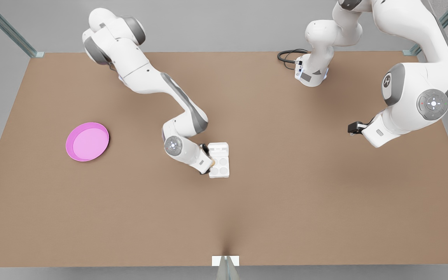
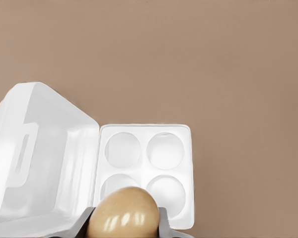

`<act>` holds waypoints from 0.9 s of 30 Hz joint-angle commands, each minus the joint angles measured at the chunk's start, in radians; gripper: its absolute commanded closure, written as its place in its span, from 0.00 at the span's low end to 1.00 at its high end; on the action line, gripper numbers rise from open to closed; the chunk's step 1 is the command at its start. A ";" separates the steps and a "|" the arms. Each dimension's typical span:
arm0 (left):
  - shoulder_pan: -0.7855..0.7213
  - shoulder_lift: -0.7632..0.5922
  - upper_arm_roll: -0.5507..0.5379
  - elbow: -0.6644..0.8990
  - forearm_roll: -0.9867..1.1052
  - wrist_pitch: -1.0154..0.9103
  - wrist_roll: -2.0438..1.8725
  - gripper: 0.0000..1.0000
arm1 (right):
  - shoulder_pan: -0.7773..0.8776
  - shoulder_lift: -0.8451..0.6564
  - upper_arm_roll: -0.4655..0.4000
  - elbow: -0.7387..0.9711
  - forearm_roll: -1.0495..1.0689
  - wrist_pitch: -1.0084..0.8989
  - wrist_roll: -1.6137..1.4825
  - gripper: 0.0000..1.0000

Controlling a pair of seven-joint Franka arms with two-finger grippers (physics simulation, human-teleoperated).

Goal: Pack egg into the box and close the box lid

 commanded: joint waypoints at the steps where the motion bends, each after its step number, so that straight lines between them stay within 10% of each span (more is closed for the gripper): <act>1: 0.000 -0.002 -0.001 0.000 0.000 0.000 -0.002 0.00 | 0.005 0.017 0.000 0.022 -0.006 0.021 0.517 0.42; 22: -0.007 -0.002 -0.001 0.002 0.000 -0.003 -0.002 0.00 | -0.027 0.115 -0.005 0.099 -0.023 0.021 0.517 0.40; 23: -0.007 -0.002 0.001 0.002 0.002 -0.001 -0.002 0.00 | -0.026 0.115 -0.005 0.099 -0.023 0.023 0.514 0.00; 27: -0.009 -0.002 -0.001 0.000 0.000 -0.001 -0.002 0.00 | -0.026 0.114 -0.005 0.100 -0.013 0.024 0.511 0.00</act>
